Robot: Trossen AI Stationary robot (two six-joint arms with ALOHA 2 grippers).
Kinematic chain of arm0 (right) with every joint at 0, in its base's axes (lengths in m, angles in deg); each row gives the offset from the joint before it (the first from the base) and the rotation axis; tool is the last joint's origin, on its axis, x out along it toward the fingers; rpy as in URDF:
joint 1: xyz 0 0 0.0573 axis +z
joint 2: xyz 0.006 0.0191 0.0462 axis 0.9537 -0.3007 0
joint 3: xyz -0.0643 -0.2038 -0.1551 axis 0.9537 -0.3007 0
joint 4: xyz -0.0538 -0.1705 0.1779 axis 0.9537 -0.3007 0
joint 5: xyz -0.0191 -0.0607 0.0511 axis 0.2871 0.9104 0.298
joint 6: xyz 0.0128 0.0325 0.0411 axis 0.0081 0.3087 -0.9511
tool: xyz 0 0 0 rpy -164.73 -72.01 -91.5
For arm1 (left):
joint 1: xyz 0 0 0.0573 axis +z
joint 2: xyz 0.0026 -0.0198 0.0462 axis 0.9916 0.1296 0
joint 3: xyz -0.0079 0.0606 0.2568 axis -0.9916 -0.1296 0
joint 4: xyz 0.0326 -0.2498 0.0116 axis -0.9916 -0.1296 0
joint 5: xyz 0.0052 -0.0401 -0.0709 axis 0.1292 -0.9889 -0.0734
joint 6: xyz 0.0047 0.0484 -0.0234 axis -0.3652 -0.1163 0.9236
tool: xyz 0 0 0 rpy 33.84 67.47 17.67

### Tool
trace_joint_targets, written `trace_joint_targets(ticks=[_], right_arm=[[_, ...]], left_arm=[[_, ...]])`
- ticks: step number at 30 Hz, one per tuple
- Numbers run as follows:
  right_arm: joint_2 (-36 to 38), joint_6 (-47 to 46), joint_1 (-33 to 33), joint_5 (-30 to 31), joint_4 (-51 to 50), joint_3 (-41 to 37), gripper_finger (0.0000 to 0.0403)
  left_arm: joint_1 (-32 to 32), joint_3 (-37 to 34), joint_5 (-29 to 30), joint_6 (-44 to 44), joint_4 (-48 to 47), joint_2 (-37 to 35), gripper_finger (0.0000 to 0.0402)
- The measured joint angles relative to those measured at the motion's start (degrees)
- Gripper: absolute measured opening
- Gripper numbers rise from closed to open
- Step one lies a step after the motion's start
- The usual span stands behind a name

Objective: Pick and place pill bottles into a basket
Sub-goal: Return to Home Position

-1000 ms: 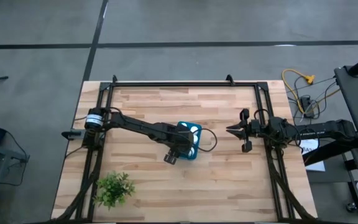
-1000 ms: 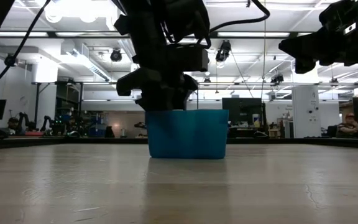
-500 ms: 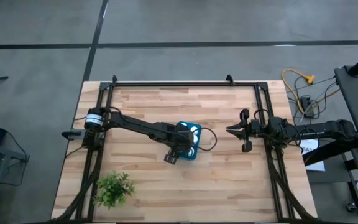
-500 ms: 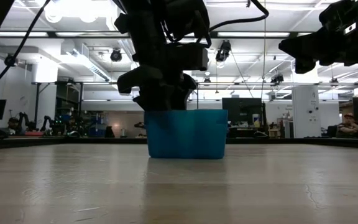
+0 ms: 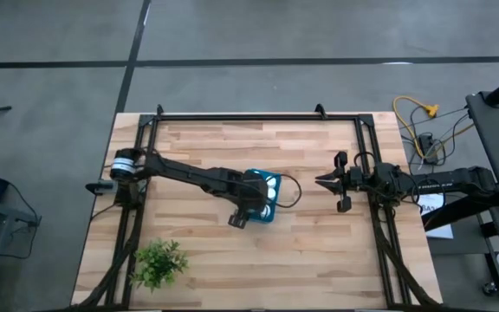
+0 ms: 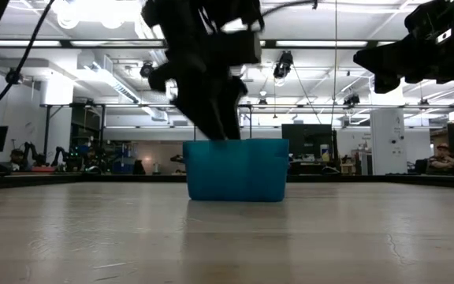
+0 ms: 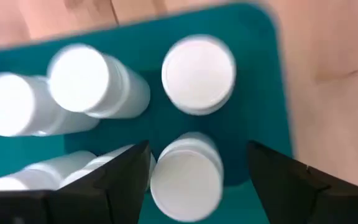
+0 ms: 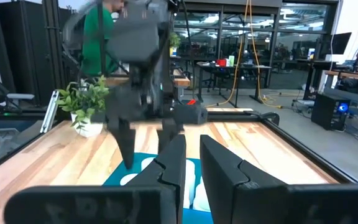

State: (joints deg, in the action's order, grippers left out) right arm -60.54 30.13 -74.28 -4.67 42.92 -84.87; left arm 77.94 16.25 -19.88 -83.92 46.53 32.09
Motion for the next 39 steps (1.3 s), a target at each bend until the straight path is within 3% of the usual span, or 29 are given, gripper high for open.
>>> trace_joint_targets(ticks=[6,13,18,24,39], right_arm=[[0.01,-0.04,-0.01,0.0,-0.02,0.0,0.0038],[-0.01,-0.26,-0.02,-0.02,-0.39,0.0,0.0038],[0.0,0.17,-0.02,-0.01,-0.47,0.0,0.0038],[-0.01,0.3,0.0,-0.02,-0.72,0.0,0.0038],[0.0,0.05,-0.02,-0.04,-0.44,0.0,0.0038]], left_arm=[[-0.21,-0.88,-2.0,2.89,1.38,-5.8,0.0247],[-0.42,-5.5,-2.39,2.93,9.39,-12.11,0.0247],[-0.42,-11.71,-2.63,3.83,14.98,-16.18,0.0247],[0.09,-23.11,-1.88,2.8,28.86,-21.55,0.0247],[0.94,-37.8,3.9,2.97,40.28,-36.2,0.0247]])
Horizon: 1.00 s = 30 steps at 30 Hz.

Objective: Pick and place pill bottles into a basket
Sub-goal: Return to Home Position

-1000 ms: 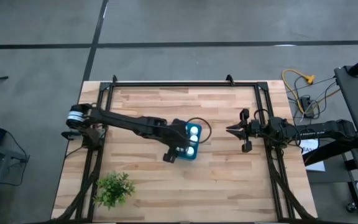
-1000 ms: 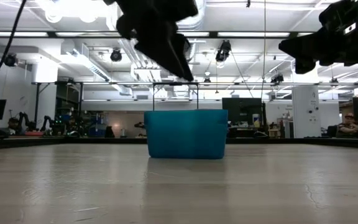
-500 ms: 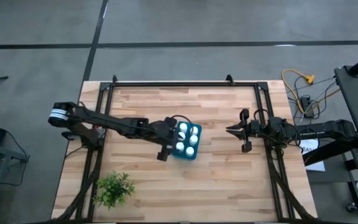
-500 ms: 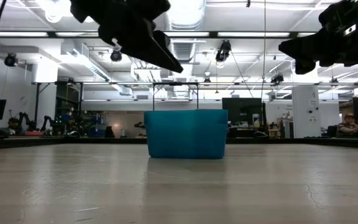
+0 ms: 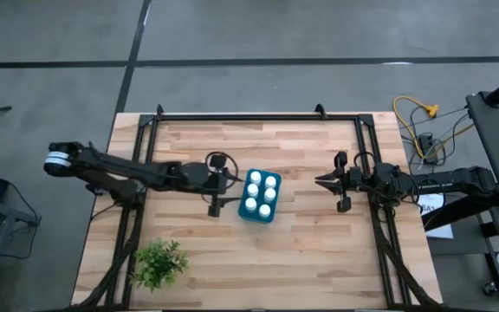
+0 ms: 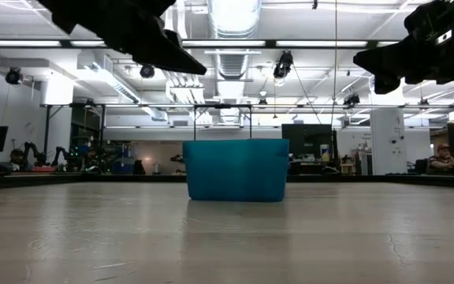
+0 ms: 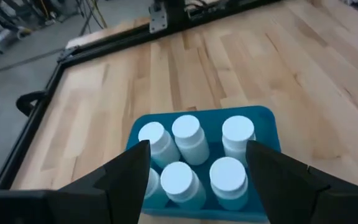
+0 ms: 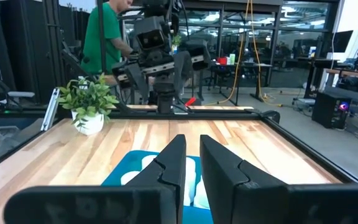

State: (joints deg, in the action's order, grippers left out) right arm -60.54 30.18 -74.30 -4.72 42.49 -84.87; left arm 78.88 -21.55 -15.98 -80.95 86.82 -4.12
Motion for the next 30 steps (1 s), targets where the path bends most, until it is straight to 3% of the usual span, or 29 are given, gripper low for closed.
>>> trace_joint_targets(ticks=[11,30], right_arm=[[0.01,-0.13,0.0,-0.02,0.02,0.0,0.0038],[0.01,0.26,0.02,-0.02,-0.19,0.0,0.0038]], left_arm=[[3.03,-12.19,0.23,1.85,8.69,-10.98,0.0247],[3.25,-27.27,0.13,1.37,27.02,-30.87,0.0247]])
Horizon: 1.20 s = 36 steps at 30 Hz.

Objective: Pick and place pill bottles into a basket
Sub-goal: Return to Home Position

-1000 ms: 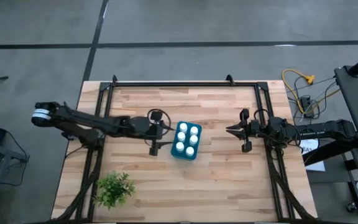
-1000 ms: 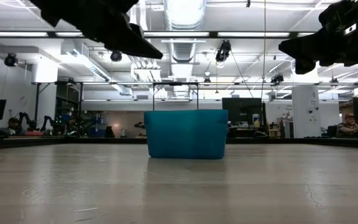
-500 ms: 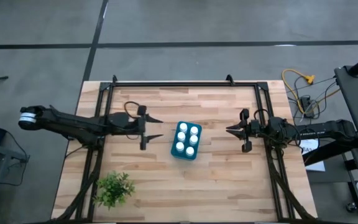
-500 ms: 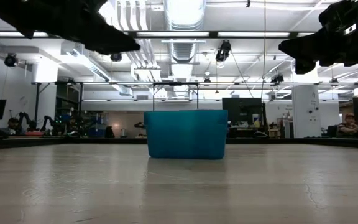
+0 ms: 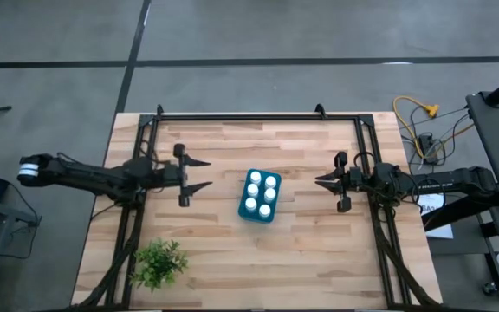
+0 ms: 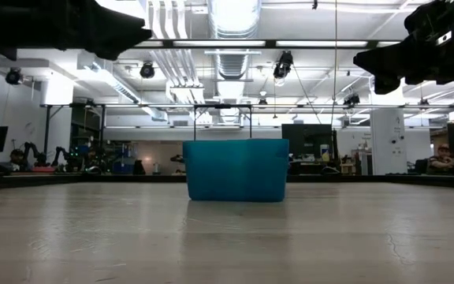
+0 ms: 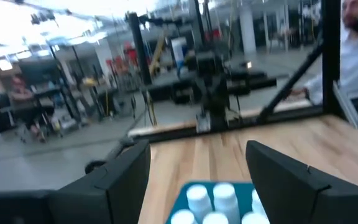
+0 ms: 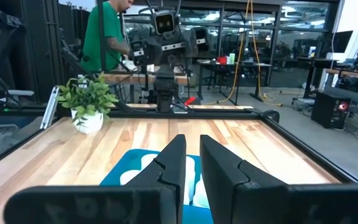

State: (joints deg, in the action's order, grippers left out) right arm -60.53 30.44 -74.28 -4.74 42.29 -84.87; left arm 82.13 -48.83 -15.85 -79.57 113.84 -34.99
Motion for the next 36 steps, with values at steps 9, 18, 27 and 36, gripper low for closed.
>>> trace_joint_targets(ticks=[9,18,27,36], right_arm=[[-0.02,0.02,-0.02,0.02,-0.07,0.0,0.0038],[0.0,0.07,-0.02,0.02,-0.22,0.0,0.0038],[0.0,0.11,-0.01,0.03,-0.22,0.0,0.0038],[-0.02,0.09,-0.02,0.04,-0.85,0.0,0.0038]], left_arm=[[0.0,-5.13,0.02,-0.46,1.76,-9.44,0.0247],[0.0,-9.83,-0.02,-0.36,1.13,-19.02,0.0247],[0.0,-14.96,-0.04,-0.37,1.43,-31.27,0.0247],[0.0,-15.29,-0.61,-0.38,-9.5,-40.08,0.0189]])
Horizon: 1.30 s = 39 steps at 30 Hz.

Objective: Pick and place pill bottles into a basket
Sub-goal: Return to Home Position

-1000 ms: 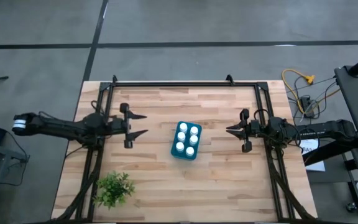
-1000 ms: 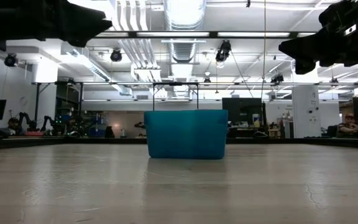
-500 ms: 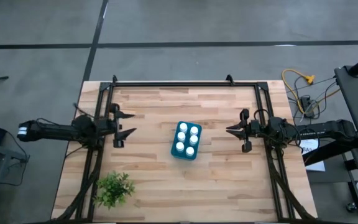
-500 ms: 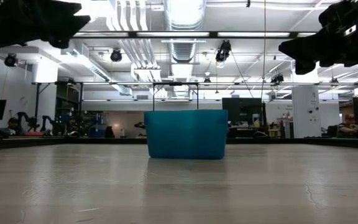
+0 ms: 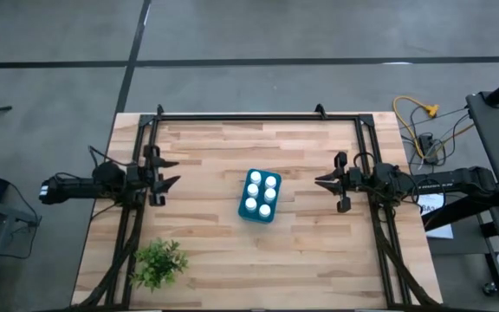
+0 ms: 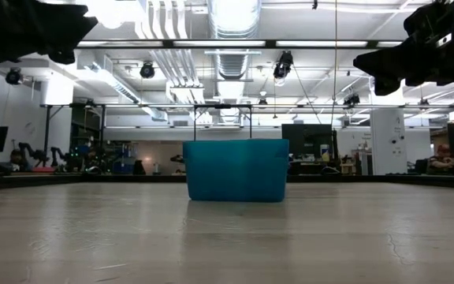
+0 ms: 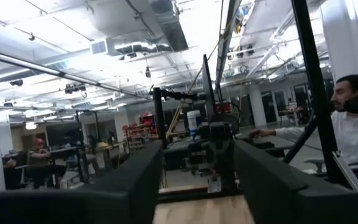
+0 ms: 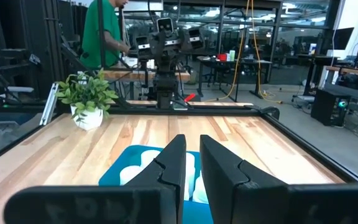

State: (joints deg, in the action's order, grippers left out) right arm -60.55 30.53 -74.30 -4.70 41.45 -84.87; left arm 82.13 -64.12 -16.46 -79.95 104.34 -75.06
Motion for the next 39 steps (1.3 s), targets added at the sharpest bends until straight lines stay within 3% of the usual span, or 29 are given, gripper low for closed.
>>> trace_joint_targets(ticks=[7,9,25,39], right_arm=[[0.0,0.01,0.01,0.0,-0.25,0.0,0.0038],[0.02,0.0,0.0,0.0,-0.25,0.0,0.0038],[0.02,0.43,0.02,0.0,-0.62,0.0,0.0038],[0.0,4.09,0.02,0.0,-1.92,0.0,0.0038]], left_arm=[[0.0,0.09,0.04,-0.52,-2.65,0.61,0.0037],[0.0,0.05,0.03,-0.68,-4.73,0.29,0.0011],[0.0,-0.87,-2.68,1.93,-8.21,0.42,0.0],[-0.02,-0.94,-3.34,-1.26,-13.83,1.54,0.0]])
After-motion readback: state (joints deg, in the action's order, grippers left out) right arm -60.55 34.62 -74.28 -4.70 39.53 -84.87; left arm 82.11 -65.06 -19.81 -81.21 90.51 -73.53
